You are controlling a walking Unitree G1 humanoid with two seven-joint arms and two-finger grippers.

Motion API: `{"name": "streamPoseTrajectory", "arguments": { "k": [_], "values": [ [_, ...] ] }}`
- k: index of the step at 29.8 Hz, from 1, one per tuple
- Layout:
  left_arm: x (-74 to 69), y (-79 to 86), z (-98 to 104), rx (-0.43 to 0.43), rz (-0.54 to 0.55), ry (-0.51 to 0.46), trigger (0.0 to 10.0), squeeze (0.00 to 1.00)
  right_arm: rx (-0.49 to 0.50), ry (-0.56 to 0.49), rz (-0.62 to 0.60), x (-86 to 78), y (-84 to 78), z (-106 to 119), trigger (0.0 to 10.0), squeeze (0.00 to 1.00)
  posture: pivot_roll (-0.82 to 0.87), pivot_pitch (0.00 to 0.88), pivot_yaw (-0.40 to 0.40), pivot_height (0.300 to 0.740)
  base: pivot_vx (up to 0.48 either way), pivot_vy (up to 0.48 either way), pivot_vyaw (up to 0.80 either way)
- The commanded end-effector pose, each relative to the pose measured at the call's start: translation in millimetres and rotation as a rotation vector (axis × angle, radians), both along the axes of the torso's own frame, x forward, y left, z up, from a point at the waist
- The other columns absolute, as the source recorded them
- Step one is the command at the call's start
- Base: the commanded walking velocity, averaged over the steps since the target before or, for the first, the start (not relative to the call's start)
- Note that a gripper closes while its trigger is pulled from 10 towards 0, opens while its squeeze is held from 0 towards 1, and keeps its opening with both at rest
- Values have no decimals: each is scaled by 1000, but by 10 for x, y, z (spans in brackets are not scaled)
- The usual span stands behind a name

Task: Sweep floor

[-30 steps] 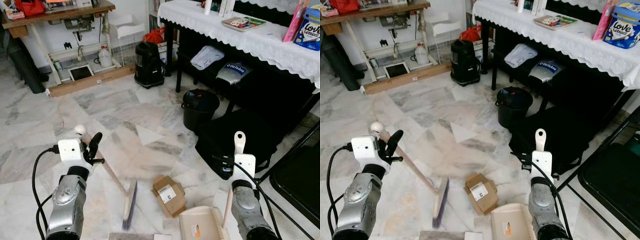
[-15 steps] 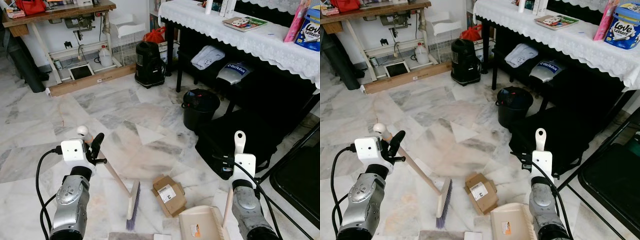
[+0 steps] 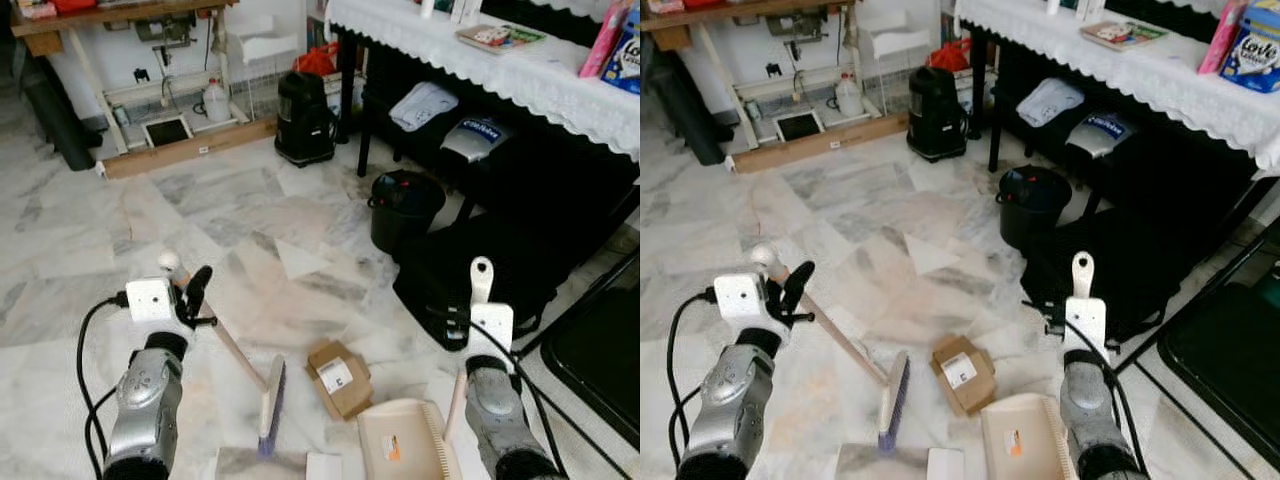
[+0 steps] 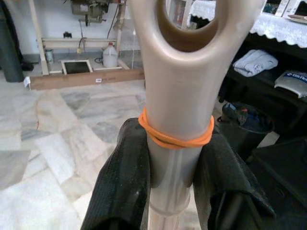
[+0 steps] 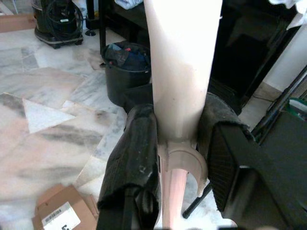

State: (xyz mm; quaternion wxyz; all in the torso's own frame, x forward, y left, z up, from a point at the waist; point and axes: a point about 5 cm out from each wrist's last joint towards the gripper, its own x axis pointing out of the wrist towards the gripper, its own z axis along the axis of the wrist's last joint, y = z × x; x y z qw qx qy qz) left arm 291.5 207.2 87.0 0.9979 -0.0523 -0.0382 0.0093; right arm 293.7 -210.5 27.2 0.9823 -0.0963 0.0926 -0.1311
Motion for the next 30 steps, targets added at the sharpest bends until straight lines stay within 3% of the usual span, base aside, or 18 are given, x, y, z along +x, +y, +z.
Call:
{"name": "streamPoseTrajectory", "arguments": {
  "k": [1, 5, 20, 25, 30],
  "values": [
    [25, 14, 89, 9, 3, -48, 10000, 0, -10, -7, 2, 9, -25, 17, 10000, 0, 26, 0, -10, 740, -307, 0, 0],
    [26, 17, 85, 15, 3, -50, 10000, 0, -11, -6, 4, 8, -23, 16, 10000, 0, 25, 0, -10, 740, -369, 0, 0],
    [46, 59, 14, 57, -8, 3, 10000, 0, -7, -5, 10, 12, 27, 4, 10000, 0, 23, 0, 6, 740, 0, 0, 0],
    [42, 50, -43, 138, -32, 32, 10000, 0, -3, 3, 9, 9, 56, -14, 10000, 0, 24, 0, 11, 740, 0, 0, 0],
    [34, 72, -126, 129, -22, 63, 10000, 0, -5, 14, 1, -5, 58, -35, 10000, 0, 16, 0, 15, 740, 0, 0, 0]
  ]
}}
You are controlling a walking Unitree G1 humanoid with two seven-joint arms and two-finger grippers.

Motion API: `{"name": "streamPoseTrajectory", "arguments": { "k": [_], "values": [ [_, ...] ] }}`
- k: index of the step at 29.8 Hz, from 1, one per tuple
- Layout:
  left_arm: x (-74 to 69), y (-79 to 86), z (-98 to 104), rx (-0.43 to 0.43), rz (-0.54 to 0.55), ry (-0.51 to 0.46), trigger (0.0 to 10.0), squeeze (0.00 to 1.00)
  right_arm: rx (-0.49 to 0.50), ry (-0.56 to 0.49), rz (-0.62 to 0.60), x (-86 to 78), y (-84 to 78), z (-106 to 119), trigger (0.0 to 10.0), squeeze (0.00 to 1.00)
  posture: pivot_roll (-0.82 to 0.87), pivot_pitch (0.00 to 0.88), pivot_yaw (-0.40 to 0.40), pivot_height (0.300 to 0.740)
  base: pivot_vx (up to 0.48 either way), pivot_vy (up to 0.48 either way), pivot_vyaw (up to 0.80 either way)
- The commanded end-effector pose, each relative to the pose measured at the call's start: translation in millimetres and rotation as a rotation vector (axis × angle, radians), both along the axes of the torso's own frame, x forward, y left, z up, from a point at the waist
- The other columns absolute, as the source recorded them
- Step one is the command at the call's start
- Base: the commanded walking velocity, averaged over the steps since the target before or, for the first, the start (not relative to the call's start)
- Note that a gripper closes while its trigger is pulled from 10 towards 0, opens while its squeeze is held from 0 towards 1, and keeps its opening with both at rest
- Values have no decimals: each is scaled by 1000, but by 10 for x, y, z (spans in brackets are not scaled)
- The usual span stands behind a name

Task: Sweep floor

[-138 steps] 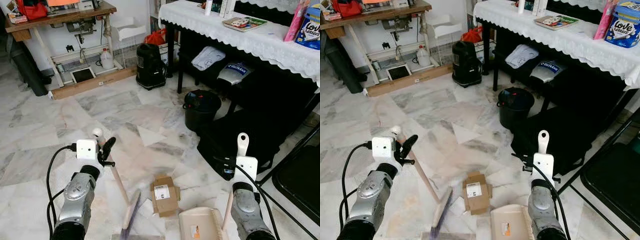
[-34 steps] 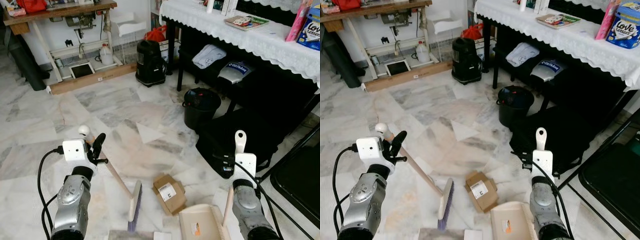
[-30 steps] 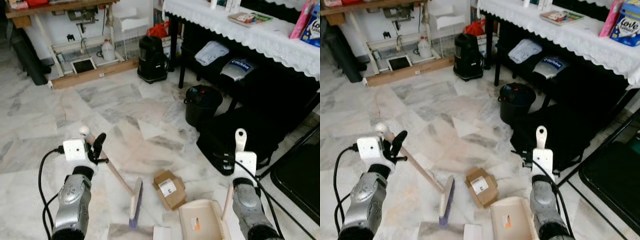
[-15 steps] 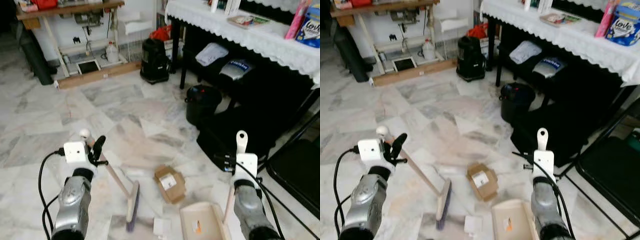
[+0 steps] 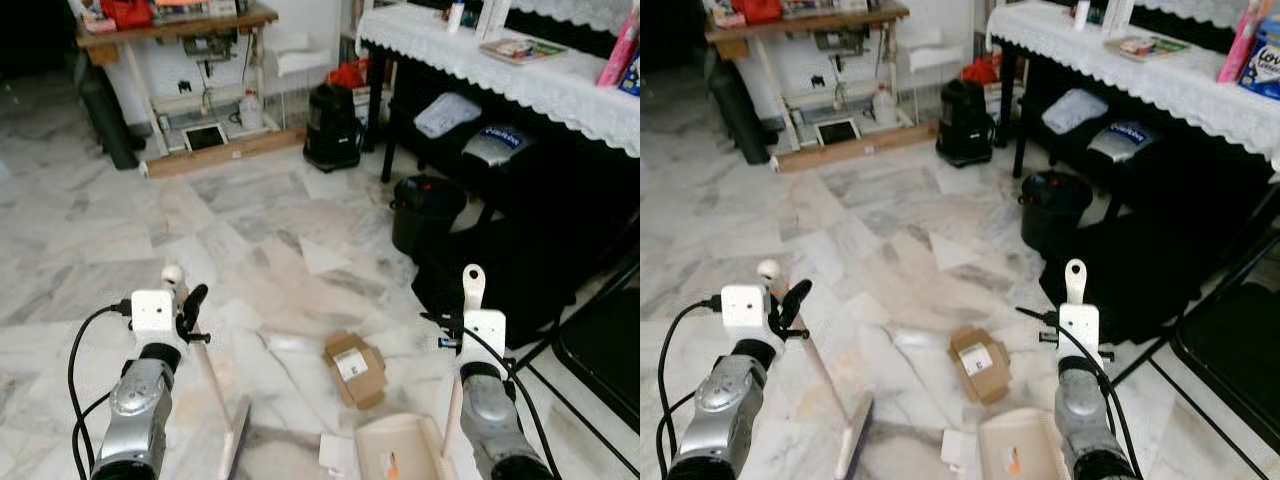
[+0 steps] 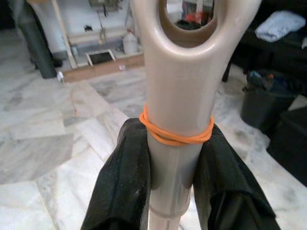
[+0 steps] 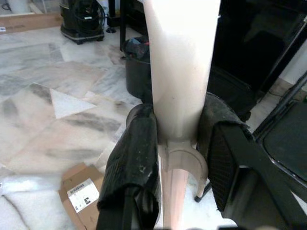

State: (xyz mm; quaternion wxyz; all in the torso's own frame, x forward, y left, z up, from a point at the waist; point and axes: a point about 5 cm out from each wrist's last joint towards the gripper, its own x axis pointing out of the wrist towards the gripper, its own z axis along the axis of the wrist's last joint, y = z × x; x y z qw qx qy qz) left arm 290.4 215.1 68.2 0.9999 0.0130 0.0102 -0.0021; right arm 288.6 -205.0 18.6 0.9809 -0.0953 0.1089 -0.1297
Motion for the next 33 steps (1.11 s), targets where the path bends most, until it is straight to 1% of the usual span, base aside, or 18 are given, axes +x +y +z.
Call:
{"name": "streamPoseTrajectory", "arguments": {
  "k": [1, 4, 9, 10, 13, 14, 16, 20, 22, 24, 26, 29, 30, 33],
  "values": [
    [44, -5, 45, -2, 1, -27, 10000, 0, -12, -19, 1, 46, 1, 51, 10000, 0, 14, 0, 15, 740, 0, 0, 0],
    [46, -14, -23, 1, 7, -1, 10000, 0, -19, -22, -15, 40, -30, 57, 10000, 0, 7, 0, 19, 740, 0, 0, 0],
    [65, -51, -44, -5, 3, 5, 10000, 0, -33, -30, -25, 33, -56, 69, 10000, 0, 3, 0, 17, 740, 0, 0, 0],
    [76, -59, -50, -25, 9, 3, 10000, 0, -49, -38, -31, 29, -66, 79, 10000, 0, -7, 0, 17, 740, 0, 0, 0],
    [84, -64, -56, -46, 17, 3, 10000, 0, -56, -48, -37, 25, -75, 92, 10000, 0, -13, 0, 16, 740, 0, 0, 0],
    [94, -76, -65, -71, 17, 8, 10000, 0, -55, -62, -43, 24, -84, 109, 10000, 0, -22, 16, 19, 740, 0, 0, 0],
    [96, -85, -69, -80, 14, 10, 10000, 0, -58, -66, -45, 23, -90, 116, 10000, 0, -27, 32, 21, 740, 0, 0, 0],
    [91, -107, -104, -124, 3, 30, 10000, 0, -67, -69, -57, 15, -115, 121, 10000, 0, -32, 51, 19, 740, 0, 0, 0],
    [101, -121, -94, -149, -6, 29, 10000, 0, -67, -70, -46, 30, -102, 131, 10000, 0, -30, 71, 16, 740, 0, 0, 0],
    [108, -130, -86, -149, -19, 32, 10000, 0, -68, -52, -34, 36, -86, 111, 10000, 0, -29, 86, 17, 740, 0, 0, 0],
    [111, -136, -78, -152, -27, 31, 10000, 0, -67, -38, -30, 33, -80, 94, 10000, 0, -28, 84, 16, 740, 0, 0, 0],
    [123, -145, -48, -170, -45, 25, 10000, 0, -53, -6, -22, 48, -57, 71, 10000, 0, -31, 101, 13, 740, 0, 0, 0],
    [115, -142, -58, -171, -49, 32, 10000, 0, -69, 18, -15, 44, -42, 46, 10000, 0, -31, 101, 13, 740, 0, 0, 0],
    [117, -134, -63, -183, -53, 41, 10000, 0, -58, 22, -8, 65, 5, 51, 10000, 0, -35, 91, 12, 740, 0, 0, 0]
  ]
}}
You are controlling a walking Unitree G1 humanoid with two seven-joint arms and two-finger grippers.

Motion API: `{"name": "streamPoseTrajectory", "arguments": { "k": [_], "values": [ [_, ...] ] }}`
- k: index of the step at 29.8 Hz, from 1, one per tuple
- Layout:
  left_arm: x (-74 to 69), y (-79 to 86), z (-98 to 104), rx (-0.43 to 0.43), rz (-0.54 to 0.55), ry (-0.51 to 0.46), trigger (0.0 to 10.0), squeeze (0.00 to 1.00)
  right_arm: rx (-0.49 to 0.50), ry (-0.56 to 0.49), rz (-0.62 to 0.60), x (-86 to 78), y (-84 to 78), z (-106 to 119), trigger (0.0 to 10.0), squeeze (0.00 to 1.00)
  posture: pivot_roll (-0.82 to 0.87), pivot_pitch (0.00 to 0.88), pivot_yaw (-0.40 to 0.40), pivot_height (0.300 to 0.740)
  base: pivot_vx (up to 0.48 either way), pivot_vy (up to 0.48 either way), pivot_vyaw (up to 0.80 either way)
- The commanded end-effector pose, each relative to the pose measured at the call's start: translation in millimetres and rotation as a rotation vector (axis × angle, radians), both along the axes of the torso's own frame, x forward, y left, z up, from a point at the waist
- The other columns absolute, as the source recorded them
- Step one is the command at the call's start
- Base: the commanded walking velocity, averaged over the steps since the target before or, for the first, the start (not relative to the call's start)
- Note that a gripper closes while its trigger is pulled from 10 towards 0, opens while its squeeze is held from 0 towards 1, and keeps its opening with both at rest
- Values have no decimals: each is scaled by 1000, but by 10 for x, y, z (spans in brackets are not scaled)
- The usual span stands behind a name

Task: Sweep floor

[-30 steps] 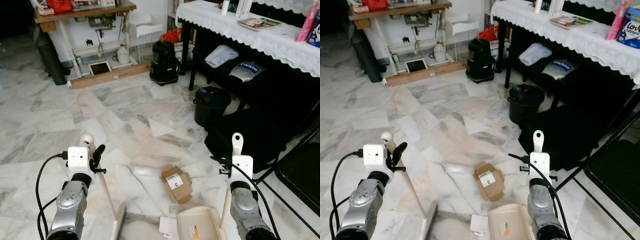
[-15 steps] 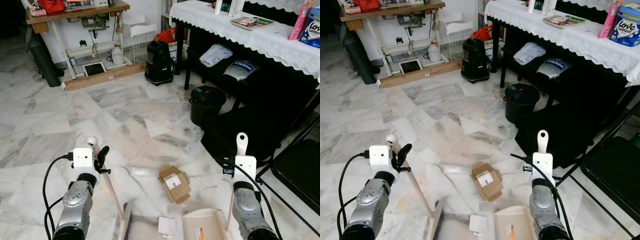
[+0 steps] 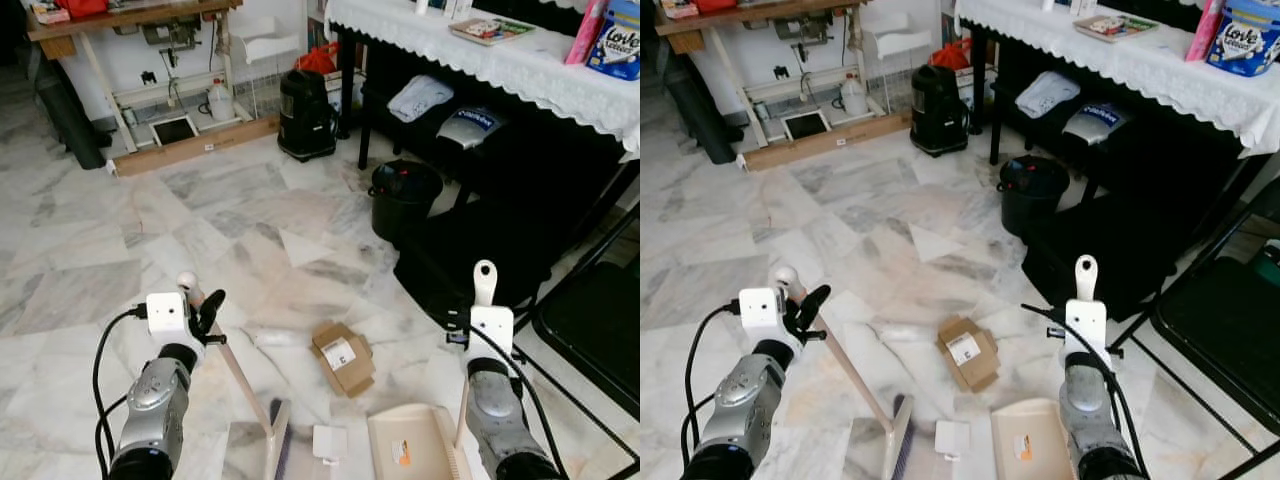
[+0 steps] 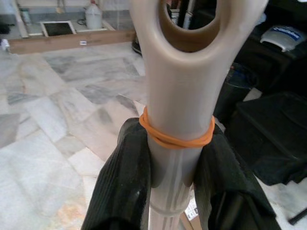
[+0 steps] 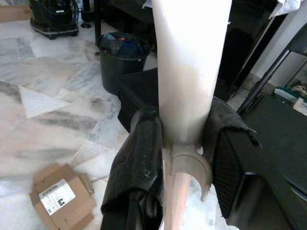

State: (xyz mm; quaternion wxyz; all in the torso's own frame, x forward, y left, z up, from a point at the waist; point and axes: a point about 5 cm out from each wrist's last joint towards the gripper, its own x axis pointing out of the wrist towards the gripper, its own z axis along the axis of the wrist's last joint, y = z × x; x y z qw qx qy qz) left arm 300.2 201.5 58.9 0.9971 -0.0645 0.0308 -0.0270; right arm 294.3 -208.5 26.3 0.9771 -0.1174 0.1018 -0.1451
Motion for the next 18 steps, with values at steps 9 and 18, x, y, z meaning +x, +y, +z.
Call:
{"name": "streamPoseTrajectory", "arguments": {
  "k": [9, 18],
  "values": [
    [130, -64, 32, -173, -45, 53, 10000, 0, 5, 16, 40, 155, 71, 96, 10000, 0, -34, 35, 6, 740, 0, 0, 0],
    [283, -193, 137, -272, -127, 74, 10000, 0, 12, -5, 34, 291, 38, 231, 10000, 0, -19, 0, 0, 740, 0, 0, 0]
  ]
}}
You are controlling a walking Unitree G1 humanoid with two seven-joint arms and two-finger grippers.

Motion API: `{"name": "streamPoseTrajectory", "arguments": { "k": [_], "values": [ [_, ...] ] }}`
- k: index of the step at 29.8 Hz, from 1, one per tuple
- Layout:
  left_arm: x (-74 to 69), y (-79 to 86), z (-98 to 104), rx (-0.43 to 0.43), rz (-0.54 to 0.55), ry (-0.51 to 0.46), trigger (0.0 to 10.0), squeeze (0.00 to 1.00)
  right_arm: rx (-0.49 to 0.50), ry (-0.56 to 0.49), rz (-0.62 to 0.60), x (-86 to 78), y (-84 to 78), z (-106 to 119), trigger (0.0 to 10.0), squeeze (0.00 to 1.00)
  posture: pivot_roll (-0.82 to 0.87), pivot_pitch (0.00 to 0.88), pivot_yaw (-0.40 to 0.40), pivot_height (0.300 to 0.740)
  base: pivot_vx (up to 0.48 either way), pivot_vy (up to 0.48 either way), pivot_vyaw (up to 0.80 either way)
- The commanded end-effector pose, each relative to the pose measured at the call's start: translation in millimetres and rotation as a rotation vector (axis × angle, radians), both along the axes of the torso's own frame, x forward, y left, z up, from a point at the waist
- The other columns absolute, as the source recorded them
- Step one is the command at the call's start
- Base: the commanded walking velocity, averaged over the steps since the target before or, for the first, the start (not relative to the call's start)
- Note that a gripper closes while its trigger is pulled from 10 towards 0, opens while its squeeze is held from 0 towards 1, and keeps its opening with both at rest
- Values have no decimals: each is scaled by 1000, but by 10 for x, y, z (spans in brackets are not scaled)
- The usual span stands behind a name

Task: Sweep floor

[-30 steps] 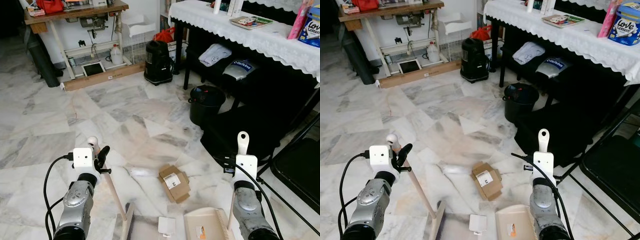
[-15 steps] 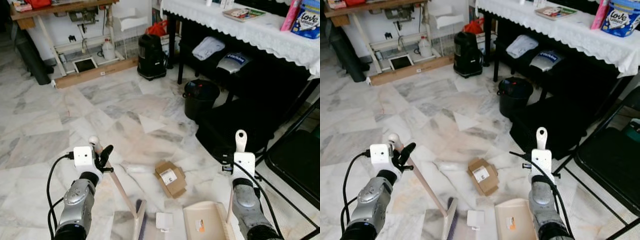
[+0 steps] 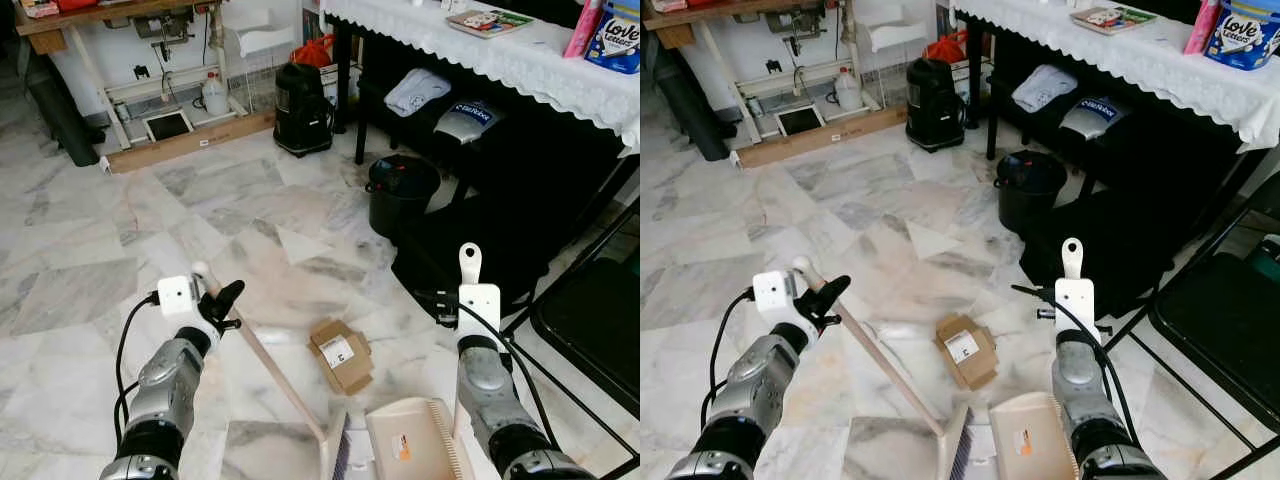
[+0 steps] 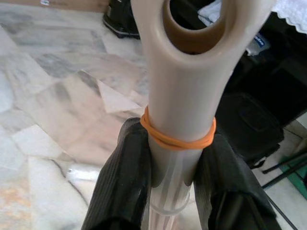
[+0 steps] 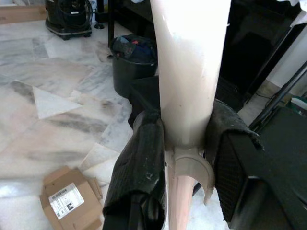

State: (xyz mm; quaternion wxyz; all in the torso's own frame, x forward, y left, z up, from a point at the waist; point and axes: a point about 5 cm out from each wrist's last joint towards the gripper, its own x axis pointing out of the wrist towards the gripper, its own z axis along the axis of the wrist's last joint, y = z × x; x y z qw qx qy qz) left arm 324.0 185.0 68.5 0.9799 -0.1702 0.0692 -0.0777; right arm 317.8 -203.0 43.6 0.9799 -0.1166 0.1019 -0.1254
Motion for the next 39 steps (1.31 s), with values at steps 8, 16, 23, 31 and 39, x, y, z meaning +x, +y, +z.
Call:
{"name": "streamPoseTrajectory", "arguments": {
  "k": [8, 16, 23, 31, 39],
  "values": [
    [177, 51, 301, -121, 10, -89, 10000, 0, -4, -25, -9, 151, -53, 168, 10000, 0, -9, 0, -8, 740, 0, 0, 0],
    [152, 88, 353, -108, 62, -145, 10000, 0, -8, -151, -13, 219, -132, 374, 10000, 0, -20, 0, -24, 740, 0, 0, 0],
    [121, 88, 354, -89, 91, -165, 10000, 0, -36, -99, -6, 229, -152, 344, 10000, 0, -22, 1, -42, 740, 0, 0, 0],
    [74, 152, 395, -89, 131, -204, 10000, 0, -64, -77, -6, 267, -124, 355, 10000, 0, -45, 24, -42, 740, 0, 0, 0],
    [48, 175, 404, -78, 149, -214, 10000, 0, -29, -64, -3, 277, -57, 327, 10000, 0, -50, 48, -45, 740, 0, 0, 0]
  ]
}}
